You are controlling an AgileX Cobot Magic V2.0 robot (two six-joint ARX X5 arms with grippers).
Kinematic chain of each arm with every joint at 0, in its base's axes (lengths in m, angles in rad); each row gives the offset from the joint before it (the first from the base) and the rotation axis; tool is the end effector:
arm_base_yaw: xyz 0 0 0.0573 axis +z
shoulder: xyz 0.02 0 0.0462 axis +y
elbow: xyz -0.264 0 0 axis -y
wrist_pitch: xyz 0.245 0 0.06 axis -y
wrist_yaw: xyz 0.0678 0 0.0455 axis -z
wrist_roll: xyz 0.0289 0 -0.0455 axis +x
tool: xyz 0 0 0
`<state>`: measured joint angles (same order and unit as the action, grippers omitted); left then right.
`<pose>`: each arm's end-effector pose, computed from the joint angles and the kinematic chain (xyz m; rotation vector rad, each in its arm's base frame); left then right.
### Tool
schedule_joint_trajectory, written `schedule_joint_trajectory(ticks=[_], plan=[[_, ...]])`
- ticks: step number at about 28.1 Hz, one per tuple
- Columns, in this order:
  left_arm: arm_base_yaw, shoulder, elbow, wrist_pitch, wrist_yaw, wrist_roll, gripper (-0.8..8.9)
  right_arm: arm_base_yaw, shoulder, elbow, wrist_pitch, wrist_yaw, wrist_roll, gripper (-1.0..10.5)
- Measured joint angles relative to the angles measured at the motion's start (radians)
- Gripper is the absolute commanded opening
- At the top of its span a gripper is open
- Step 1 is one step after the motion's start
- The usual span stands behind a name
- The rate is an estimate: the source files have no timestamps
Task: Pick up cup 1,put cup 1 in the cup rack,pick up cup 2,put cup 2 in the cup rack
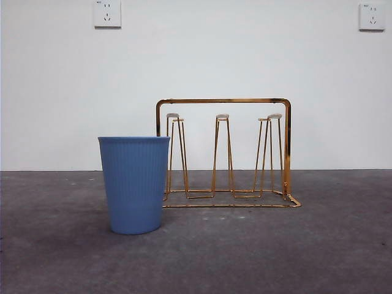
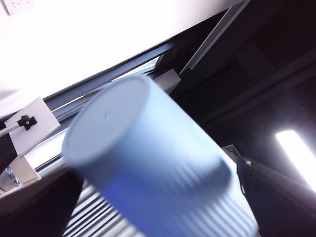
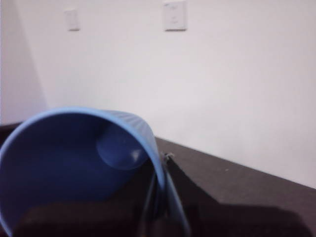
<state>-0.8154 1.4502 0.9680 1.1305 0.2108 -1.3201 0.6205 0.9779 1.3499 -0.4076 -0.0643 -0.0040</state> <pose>0.2079 -0.2296 0.3631 -1.3507 0.1048 -1.2874 0.1417 0.1036 0.4640 -0.0138 0.0335 0.6848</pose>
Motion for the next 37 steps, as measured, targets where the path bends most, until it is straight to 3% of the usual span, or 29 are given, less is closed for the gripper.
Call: schedule_joint_trajectory(ticks=[8, 13, 19, 26, 32, 35, 37], plan=[[0.008, 0.001, 0.0, 0.002, -0.001, -0.002, 6.21, 0.04, 0.006, 0.0, -0.017, 0.045, -0.03, -0.2], [0.008, 0.001, 0.0, 0.002, -0.016, -0.002, 4.13, 0.04, 0.008, 0.0, -0.022, 0.05, -0.038, -0.1], [0.016, 0.002, 0.0, 0.008, -0.034, -0.015, 2.44, 0.041, 0.019, 0.0, -0.071, 0.042, -0.042, -0.1], [0.023, 0.003, 0.0, 0.008, -0.034, -0.027, 2.36, 0.041, 0.032, 0.0, -0.103, 0.041, -0.049, -0.1], [0.023, 0.003, 0.0, -0.001, -0.008, -0.027, -0.11, 0.041, 0.03, 0.0, -0.124, 0.041, -0.05, 0.1], [0.023, 0.003, 0.0, -0.01, 0.0, -0.016, -0.08, 0.041, 0.03, 0.0, -0.146, 0.044, -0.05, 0.3], [0.023, 0.003, 0.0, -0.013, 0.013, 0.004, -0.08, 0.041, 0.03, 0.0, -0.159, 0.047, -0.05, 1.3]])
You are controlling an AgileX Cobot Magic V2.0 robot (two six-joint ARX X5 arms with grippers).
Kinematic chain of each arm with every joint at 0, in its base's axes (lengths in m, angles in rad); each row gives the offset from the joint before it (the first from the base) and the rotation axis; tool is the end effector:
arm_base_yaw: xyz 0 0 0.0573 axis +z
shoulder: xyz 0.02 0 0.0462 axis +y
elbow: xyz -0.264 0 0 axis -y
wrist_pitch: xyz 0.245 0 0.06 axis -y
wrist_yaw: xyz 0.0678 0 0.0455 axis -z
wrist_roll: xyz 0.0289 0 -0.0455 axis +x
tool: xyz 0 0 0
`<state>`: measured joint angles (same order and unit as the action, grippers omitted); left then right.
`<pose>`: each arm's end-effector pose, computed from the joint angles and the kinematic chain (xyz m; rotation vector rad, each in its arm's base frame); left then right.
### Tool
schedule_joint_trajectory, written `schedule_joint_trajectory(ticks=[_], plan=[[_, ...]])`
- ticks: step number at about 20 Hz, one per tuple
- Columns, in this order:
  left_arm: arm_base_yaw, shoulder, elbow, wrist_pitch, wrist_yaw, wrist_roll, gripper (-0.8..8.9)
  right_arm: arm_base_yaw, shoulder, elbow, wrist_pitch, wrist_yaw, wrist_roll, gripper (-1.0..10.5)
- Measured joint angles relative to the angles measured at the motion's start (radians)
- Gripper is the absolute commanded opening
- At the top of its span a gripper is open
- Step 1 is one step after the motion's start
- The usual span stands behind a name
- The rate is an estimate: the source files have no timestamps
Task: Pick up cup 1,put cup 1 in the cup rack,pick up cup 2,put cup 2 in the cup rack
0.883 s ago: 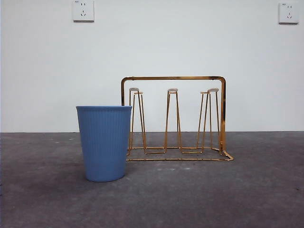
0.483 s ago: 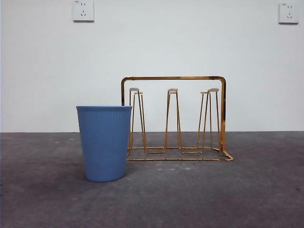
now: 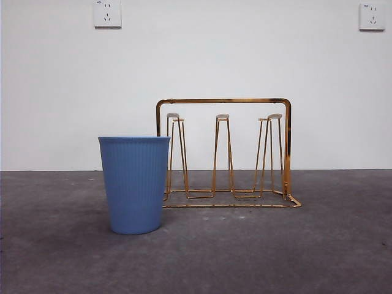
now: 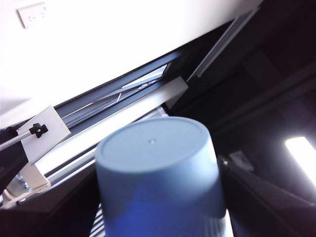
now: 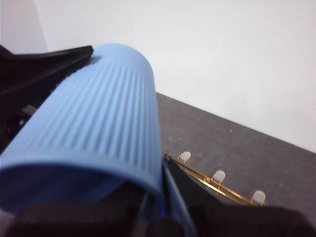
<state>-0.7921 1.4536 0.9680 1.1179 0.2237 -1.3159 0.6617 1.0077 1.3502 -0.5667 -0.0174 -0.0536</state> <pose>0.2140 -0.2261 0.3611 -1.3351 0.1077 -1.2690 0.1448 0.1134 0.4440 -0.1237 0.1987 0.6821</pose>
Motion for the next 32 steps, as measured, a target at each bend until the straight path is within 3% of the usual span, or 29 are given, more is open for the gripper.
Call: schedule_joint_trajectory(ticks=[6, 13, 17, 20, 26, 28, 30, 32], plan=[[0.008, 0.0, 0.0, 0.005, 0.051, 0.031, -0.06, 0.0, -0.009, 0.0, -0.056, 0.003, 0.0, 1.7], [0.044, 0.0, 0.0, -0.021, 0.088, 0.069, -0.06, 0.0, -0.111, 0.0, -0.233, 0.076, 0.0, 1.7], [0.047, 0.0, 0.004, -0.126, 0.094, 0.145, -0.06, 0.0, -0.175, 0.0, -0.4, 0.122, 0.002, 1.6], [0.047, 0.0, 0.041, -0.288, 0.09, 0.248, -0.06, 0.0, -0.221, 0.0, -0.525, 0.154, 0.013, 1.6], [0.002, 0.0, 0.22, -0.73, -0.076, 0.596, -0.06, 0.0, -0.302, 0.0, -0.697, 0.205, 0.058, 1.6], [-0.034, 0.0, 0.312, -0.885, -0.201, 0.816, -0.06, 0.0, -0.31, 0.0, -0.753, 0.204, 0.082, 1.6], [-0.063, 0.006, 0.359, -0.895, -0.302, 1.015, -0.06, 0.0, -0.31, 0.0, -0.786, 0.204, 0.095, 1.6], [-0.075, 0.024, 0.375, -0.891, -0.35, 1.139, -0.06, 0.0, -0.31, 0.0, -0.787, 0.204, 0.104, 1.6]])
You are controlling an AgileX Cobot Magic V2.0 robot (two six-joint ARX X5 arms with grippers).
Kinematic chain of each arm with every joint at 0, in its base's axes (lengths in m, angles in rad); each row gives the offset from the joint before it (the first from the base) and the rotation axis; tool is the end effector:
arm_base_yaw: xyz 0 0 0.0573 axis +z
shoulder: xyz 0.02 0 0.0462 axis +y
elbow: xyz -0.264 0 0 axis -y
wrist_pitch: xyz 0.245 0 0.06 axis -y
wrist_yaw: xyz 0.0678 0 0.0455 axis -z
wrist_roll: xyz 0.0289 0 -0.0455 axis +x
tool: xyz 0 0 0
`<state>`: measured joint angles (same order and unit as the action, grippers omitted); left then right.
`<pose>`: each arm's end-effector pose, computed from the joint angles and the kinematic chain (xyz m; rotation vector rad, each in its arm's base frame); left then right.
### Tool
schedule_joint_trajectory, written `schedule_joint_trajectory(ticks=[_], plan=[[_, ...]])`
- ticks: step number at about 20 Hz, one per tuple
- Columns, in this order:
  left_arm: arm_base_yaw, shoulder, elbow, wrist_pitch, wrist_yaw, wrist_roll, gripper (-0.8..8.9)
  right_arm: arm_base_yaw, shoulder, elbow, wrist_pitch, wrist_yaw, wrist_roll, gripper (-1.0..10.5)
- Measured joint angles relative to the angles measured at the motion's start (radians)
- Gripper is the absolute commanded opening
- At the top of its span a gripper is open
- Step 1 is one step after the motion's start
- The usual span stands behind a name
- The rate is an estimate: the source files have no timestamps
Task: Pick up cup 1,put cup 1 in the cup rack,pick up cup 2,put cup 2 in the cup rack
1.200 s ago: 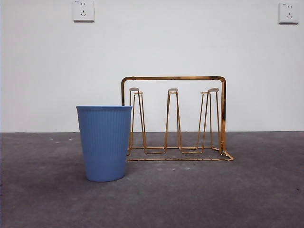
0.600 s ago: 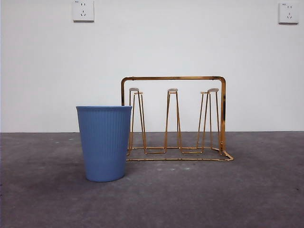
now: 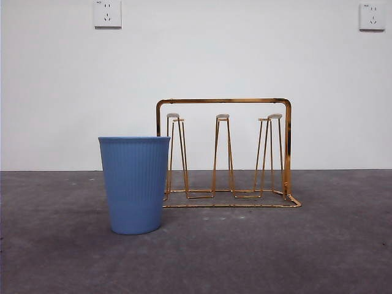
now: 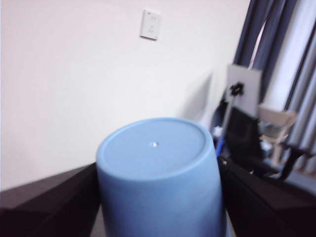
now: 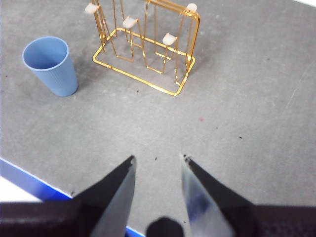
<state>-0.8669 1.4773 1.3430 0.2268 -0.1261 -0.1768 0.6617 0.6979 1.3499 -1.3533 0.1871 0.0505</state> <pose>0.2243 -0.2585 0.4019 -0.2136 -0.0176 -0.7462 0.0424 0.0262 0.4074 -0.2436 0.6554 0.4379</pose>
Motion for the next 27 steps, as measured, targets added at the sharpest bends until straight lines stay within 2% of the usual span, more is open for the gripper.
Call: schedule_joint_trajectory(ticks=[2, 4, 12, 27], plan=[[0.0, 0.05, 0.0, 0.011, -0.005, 0.056, -0.06, 0.0, 0.0, 0.0, 0.0, 0.0, 0.006, 1.6], [0.0, 0.126, 0.0, 0.042, -0.024, 0.076, -0.06, 0.0, 0.0, 0.0, 0.0, 0.0, 0.01, 1.6], [-0.002, 0.316, 0.0, 0.161, -0.086, 0.084, -0.06, 0.0, 0.0, 0.0, 0.0, 0.0, 0.017, 1.6], [-0.011, 0.471, 0.073, 0.17, -0.179, 0.114, -0.06, 0.0, 0.0, 0.0, -0.001, -0.003, 0.018, 1.6]])
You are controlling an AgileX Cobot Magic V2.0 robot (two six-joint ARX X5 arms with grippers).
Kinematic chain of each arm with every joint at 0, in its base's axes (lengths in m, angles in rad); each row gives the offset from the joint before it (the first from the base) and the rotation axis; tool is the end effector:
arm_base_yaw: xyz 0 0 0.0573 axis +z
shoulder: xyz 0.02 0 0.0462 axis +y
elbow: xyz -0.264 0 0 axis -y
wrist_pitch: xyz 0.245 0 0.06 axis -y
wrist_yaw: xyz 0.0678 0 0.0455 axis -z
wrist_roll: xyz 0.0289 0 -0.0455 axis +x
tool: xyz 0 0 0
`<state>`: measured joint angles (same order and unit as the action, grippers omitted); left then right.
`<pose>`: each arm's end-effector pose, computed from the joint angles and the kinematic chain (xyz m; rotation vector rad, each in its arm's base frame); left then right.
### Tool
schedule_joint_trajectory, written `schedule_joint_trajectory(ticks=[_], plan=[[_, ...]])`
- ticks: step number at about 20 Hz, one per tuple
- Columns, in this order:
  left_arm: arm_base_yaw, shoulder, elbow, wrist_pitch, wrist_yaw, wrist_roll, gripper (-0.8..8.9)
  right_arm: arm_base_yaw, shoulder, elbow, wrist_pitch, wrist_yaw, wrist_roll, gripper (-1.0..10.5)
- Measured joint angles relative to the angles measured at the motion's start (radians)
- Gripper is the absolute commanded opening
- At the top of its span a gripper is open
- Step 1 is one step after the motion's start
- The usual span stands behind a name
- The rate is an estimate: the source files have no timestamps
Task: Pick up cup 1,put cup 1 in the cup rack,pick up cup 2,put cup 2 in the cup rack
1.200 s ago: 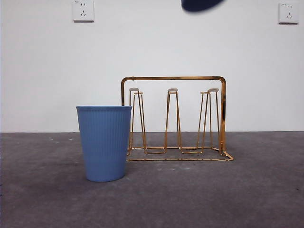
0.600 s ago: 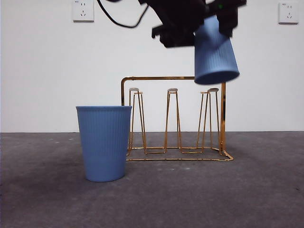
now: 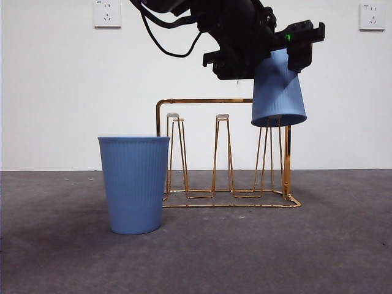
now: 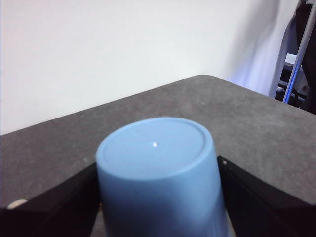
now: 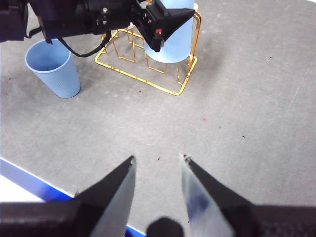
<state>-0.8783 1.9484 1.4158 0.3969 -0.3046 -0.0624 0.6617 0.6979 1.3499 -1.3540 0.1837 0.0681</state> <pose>0.2961 -0.3434 0.2633 0.0161 0.1320 -0.5688 0.0423 0.0263 0.4074 -0.2261 0.6604 0.4352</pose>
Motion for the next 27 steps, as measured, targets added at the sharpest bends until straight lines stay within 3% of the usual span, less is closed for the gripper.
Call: schedule_joint_trajectory(ticks=[7, 15, 21, 22, 25, 27], plan=[[-0.006, 0.05, 0.0, -0.059, -0.007, -0.007, -0.06, 0.0, 0.0, 0.0, 0.0, 0.0, 0.0, 1.6], [-0.019, 0.084, 0.001, -0.182, -0.018, -0.109, -0.06, 0.0, 0.0, 0.0, 0.0, 0.0, 0.0, 1.6], [-0.028, 0.084, 0.008, -0.224, -0.023, -0.134, 0.08, 0.0, -0.001, 0.0, 0.0, 0.0, -0.002, 1.6], [-0.028, 0.083, 0.013, -0.237, -0.023, -0.142, 0.72, 0.0, -0.001, 0.0, 0.0, 0.0, -0.004, 1.6], [-0.027, 0.082, 0.017, -0.255, -0.022, -0.168, 4.65, 0.0, -0.001, 0.0, 0.0, 0.0, -0.01, 1.6], [-0.023, 0.081, 0.019, -0.261, -0.006, -0.175, 4.73, 0.0, -0.001, 0.0, 0.0, 0.0, -0.013, 1.6]])
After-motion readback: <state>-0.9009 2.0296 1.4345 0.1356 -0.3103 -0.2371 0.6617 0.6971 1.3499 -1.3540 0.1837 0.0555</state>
